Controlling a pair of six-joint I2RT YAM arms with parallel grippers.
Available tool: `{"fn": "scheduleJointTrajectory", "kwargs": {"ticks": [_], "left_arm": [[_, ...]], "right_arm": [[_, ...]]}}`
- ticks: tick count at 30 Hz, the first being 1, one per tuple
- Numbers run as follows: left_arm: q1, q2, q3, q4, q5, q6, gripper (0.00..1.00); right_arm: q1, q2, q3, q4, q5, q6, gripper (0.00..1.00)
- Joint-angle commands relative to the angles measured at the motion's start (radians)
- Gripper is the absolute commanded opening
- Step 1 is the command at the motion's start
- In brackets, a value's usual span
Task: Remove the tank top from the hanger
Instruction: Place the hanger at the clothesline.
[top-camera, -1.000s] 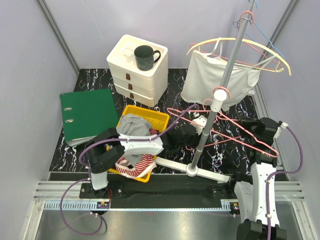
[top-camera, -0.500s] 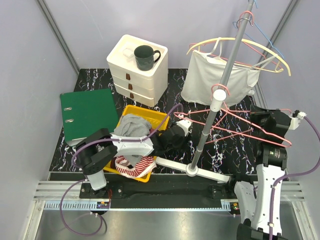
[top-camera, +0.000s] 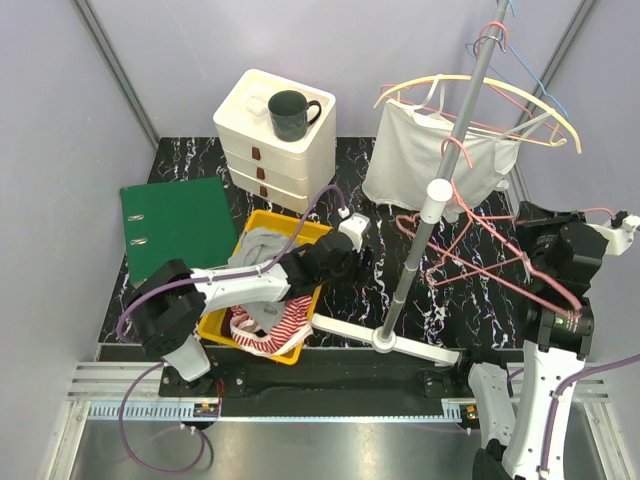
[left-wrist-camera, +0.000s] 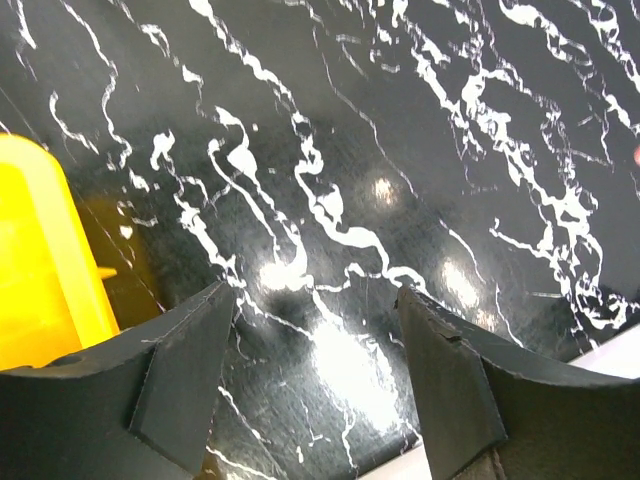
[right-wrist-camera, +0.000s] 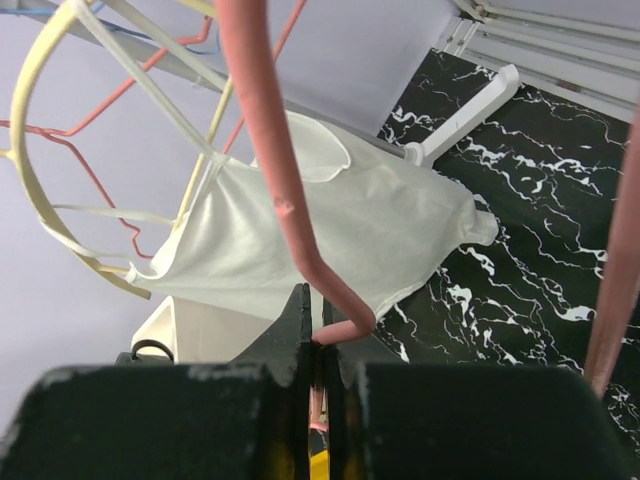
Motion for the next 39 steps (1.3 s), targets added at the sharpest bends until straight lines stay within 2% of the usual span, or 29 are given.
{"fn": "scheduleJointTrajectory", "kwargs": {"ticks": [1, 9, 12, 21, 29, 35, 39], "left_arm": [[0.001, -0.049, -0.039, 0.024, 0.043, -0.035, 0.71], [0.01, -0.112, -0.063, -0.005, 0.031, -0.03, 0.7], [0.014, -0.148, -0.092, -0.005, 0.031, -0.042, 0.7], [0.024, -0.308, -0.221, 0.018, 0.016, -0.125, 0.69], [0.025, -0.487, -0.273, -0.014, 0.004, -0.134, 0.69], [0.028, -0.625, -0.315, -0.056, -0.013, -0.151, 0.69], [0.028, -0.669, -0.329, -0.117, -0.062, -0.159, 0.69]], "right_arm": [[0.001, 0.017, -0.041, -0.006, 0.021, -0.015, 0.0], [0.001, 0.017, -0.089, 0.007, 0.035, -0.05, 0.0], [0.001, 0.035, -0.058, 0.029, 0.024, -0.061, 0.0], [0.001, 0.158, 0.256, 0.004, -0.094, -0.021, 0.0], [0.001, 0.228, 0.391, 0.032, -0.177, -0.029, 0.0], [0.001, 0.231, 0.5, 0.023, -0.16, -0.035, 0.0], [0.001, 0.207, 0.571, -0.062, 0.031, -0.059, 0.0]]}}
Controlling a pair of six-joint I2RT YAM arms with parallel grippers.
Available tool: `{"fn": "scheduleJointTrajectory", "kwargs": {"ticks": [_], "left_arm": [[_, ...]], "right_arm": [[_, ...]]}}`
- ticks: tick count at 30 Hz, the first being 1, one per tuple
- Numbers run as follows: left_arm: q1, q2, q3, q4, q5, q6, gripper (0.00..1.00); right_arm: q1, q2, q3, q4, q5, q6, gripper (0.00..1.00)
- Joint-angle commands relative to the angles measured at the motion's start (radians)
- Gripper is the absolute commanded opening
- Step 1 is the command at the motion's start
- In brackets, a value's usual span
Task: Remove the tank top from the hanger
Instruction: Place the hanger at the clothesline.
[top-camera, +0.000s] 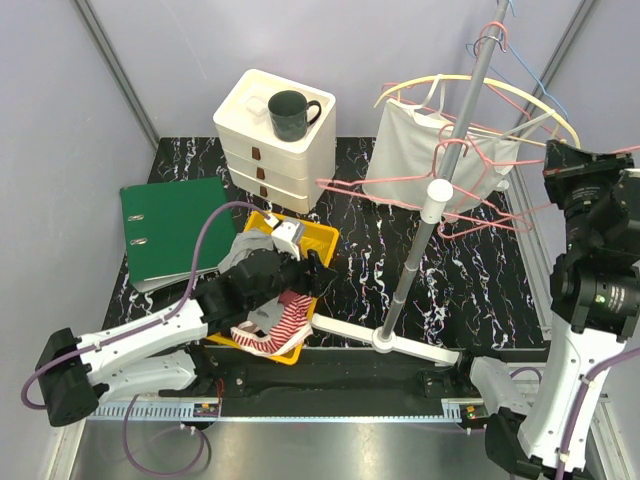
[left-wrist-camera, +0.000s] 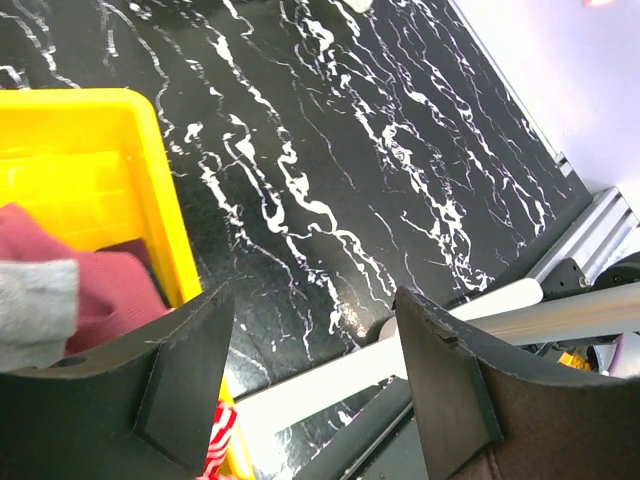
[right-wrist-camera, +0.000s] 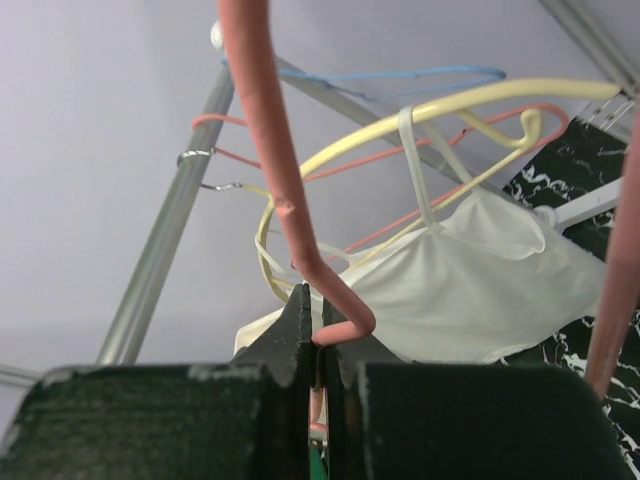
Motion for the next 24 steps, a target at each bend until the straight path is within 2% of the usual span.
{"fn": "scheduleJointTrajectory", "kwargs": {"ticks": [1, 4, 13, 18, 24], "left_arm": [[0.008, -0.047, -0.018, -0.048, -0.07, -0.019, 0.7], [0.01, -0.071, -0.024, -0.062, -0.077, -0.023, 0.7], [0.011, -0.087, 0.003, -0.061, -0.035, -0.032, 0.7], [0.011, -0.091, -0.004, -0.047, -0.029, -0.04, 0.7], [0.011, -0.093, -0.01, -0.039, -0.014, -0.049, 0.7]], "right_arm": [[0.001, -0.049, 0.089, -0.025, 0.188, -0.043, 0.0], [0.001, -0.056, 0.144, -0.039, 0.264, -0.066, 0.0], [0.001, -0.016, 0.29, -0.062, 0.265, -0.064, 0.0], [0.001, 0.044, 0.353, -0.061, 0.124, 0.006, 0.0], [0.001, 0.064, 0.29, -0.03, -0.068, 0.059, 0.0]]}}
